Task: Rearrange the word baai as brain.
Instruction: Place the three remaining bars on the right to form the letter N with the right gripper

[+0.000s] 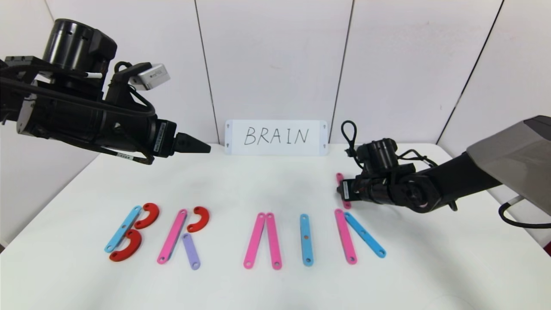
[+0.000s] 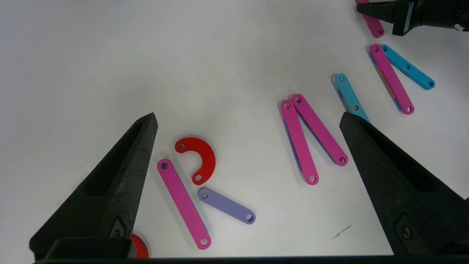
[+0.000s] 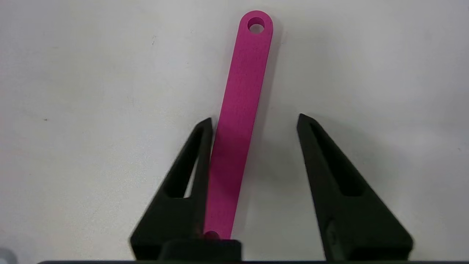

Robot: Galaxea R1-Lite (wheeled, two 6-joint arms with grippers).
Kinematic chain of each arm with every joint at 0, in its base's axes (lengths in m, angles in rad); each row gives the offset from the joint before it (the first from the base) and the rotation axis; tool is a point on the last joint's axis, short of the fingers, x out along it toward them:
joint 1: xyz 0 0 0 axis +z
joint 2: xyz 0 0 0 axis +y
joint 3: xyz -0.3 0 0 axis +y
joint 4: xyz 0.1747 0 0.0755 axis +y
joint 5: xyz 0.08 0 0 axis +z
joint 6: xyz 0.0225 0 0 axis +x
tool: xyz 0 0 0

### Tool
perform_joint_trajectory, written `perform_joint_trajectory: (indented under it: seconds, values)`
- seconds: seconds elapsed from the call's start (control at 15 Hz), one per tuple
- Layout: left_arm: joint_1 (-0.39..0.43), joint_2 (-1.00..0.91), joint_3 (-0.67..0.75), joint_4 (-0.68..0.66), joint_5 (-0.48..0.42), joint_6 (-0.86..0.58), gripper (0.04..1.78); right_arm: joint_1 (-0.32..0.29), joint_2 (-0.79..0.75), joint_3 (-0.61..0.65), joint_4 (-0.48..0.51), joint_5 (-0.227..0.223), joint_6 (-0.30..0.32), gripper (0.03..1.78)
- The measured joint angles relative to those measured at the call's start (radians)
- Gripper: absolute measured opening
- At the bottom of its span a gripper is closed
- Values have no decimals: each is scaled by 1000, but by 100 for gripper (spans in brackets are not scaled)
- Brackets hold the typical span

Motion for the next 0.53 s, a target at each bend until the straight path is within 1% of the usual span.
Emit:
perform_joint_trajectory:
  seconds: [0.13, 0.2, 0.27, 0.53]
  values:
    - [0, -2, 3, 0, 0, 0, 174, 0, 5, -1, -3, 1, 1, 43]
    - [0, -3, 3, -1, 0, 0, 174, 0, 8, -1, -5, 1, 2, 32]
    - [-1, -3, 4, -1, 0, 0, 174, 0, 9, -1, -5, 1, 3, 28]
    - [-1, -3, 4, -1, 0, 0, 174, -2, 4, 6, -2, 1, 8, 27]
